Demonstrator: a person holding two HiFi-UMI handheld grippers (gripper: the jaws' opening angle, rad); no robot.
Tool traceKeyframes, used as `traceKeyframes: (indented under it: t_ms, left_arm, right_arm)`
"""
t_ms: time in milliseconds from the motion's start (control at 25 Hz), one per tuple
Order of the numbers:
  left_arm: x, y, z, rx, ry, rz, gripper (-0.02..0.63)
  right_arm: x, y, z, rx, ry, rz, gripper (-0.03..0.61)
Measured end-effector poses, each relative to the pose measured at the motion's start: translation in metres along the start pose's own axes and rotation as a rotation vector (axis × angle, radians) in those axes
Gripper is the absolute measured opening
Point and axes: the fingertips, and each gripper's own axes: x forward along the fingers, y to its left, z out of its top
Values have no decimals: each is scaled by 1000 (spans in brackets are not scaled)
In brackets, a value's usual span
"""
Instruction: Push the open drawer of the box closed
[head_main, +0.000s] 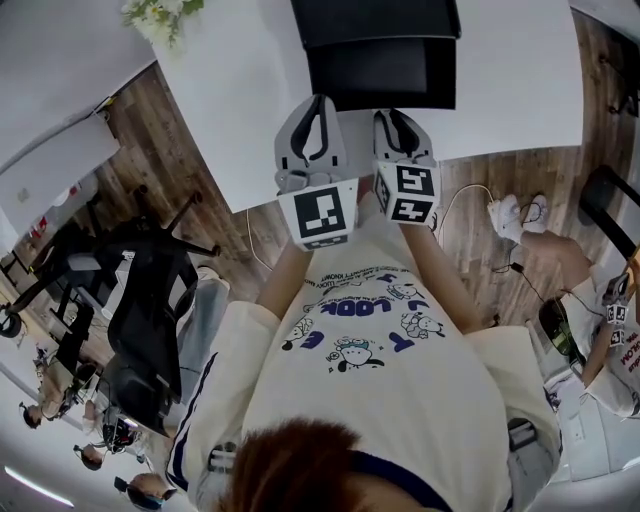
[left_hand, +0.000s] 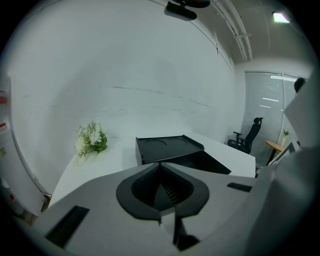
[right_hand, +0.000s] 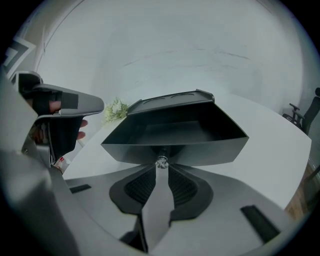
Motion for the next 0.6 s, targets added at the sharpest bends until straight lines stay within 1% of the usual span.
traceKeyframes:
  t_ms: [320,480,600]
  left_arm:
    - [-3,11,2,-3,0,10,17]
    - [2,15,4,-17,-3,19,17]
    - [6,16,6,-12,-9,16,17]
  right_arm:
    - [-5,3,2,18,-6,4,87]
    - [-4,0,5,34,-17,7,87]
    - [1,-3,10,31,-22,9,87]
